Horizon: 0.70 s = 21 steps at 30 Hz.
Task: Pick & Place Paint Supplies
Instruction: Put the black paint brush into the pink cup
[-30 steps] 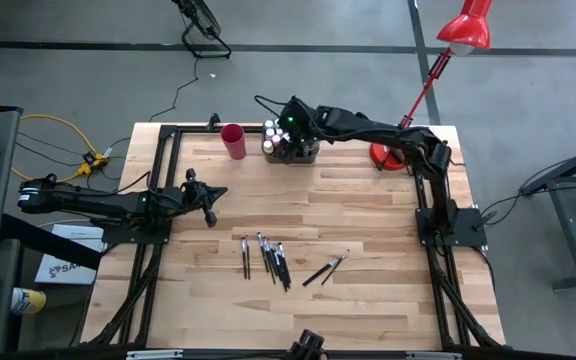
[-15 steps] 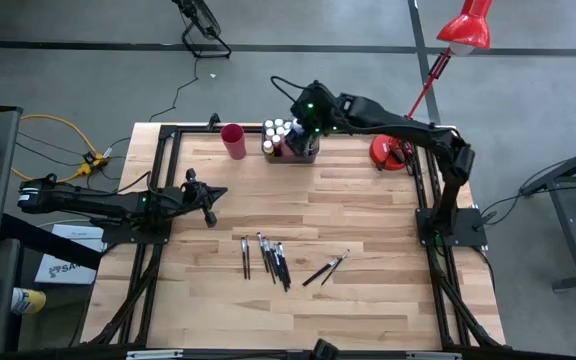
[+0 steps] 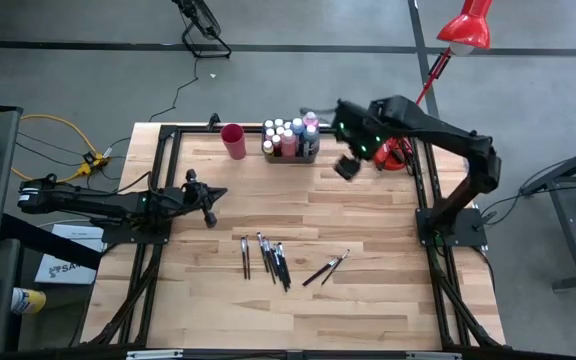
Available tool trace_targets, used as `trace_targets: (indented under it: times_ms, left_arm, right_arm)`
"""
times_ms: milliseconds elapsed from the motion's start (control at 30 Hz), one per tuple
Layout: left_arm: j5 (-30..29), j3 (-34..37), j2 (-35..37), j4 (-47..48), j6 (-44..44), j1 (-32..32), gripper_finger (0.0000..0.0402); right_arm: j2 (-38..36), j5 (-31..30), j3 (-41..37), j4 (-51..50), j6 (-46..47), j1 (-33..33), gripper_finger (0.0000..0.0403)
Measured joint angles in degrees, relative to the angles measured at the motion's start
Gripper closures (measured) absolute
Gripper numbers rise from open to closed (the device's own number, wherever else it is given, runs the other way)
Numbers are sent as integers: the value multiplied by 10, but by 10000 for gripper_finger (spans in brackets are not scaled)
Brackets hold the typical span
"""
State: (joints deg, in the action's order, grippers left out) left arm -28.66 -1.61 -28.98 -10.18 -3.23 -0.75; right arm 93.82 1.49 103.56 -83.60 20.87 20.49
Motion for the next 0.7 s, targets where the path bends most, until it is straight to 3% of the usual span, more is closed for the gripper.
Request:
trace_targets:
  times_ms: [100,300,467,700]
  left_arm:
    - [12,0,0,3,0,0,398]
    - [89,0,0,14,22,0,398]
    - [171,0,0,20,42,0,398]
    - [193,4,1,20,62,0,398]
  right_arm:
    - [-3,-1,0,-61,-32,-37,148]
    - [-3,11,-19,-57,-72,-124,151]
    - [-2,19,-87,-57,-85,-189,151]
    - [-5,49,-215,18,-118,-261,151]
